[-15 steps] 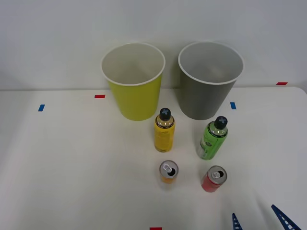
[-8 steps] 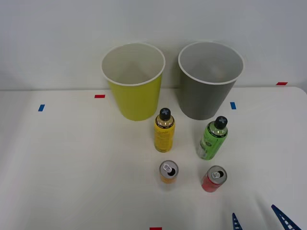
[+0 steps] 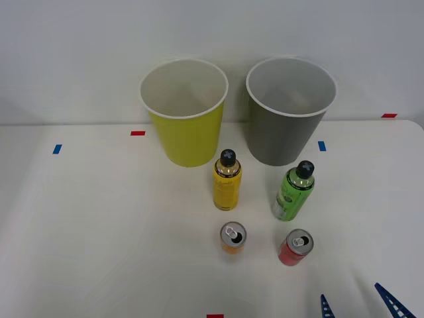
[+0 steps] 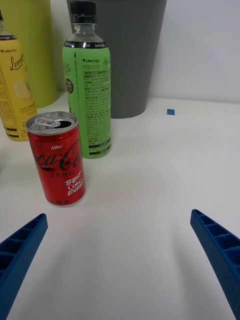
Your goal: Put cans in the gray bin, plastic bottles in the light green bin
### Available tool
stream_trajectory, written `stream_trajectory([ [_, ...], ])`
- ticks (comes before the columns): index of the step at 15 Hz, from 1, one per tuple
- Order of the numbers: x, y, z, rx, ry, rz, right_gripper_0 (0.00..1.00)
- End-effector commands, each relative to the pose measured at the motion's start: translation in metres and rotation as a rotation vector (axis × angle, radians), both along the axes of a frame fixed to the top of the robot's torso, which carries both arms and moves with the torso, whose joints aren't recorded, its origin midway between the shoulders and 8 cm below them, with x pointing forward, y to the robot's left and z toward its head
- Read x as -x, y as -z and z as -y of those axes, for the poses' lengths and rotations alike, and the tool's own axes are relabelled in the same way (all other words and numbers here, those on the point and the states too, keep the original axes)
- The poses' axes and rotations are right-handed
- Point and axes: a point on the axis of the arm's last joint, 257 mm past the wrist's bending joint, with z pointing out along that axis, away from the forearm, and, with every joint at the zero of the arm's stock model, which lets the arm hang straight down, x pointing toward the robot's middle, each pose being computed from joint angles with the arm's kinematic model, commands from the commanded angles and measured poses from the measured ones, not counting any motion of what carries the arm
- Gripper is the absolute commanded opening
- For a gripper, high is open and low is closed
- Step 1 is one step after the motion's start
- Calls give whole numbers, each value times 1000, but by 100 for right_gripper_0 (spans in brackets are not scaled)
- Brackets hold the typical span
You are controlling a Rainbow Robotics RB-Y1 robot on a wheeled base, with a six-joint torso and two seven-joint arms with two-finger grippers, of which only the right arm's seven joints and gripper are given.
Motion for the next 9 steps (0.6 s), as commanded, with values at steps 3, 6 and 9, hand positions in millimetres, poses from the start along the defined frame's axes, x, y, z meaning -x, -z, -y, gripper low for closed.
stream_trajectory([
  [3,0,0,0,0,0,0,100],
  [6,0,0,0,0,0,0,100],
  [9,0,0,0,0,0,0,100],
])
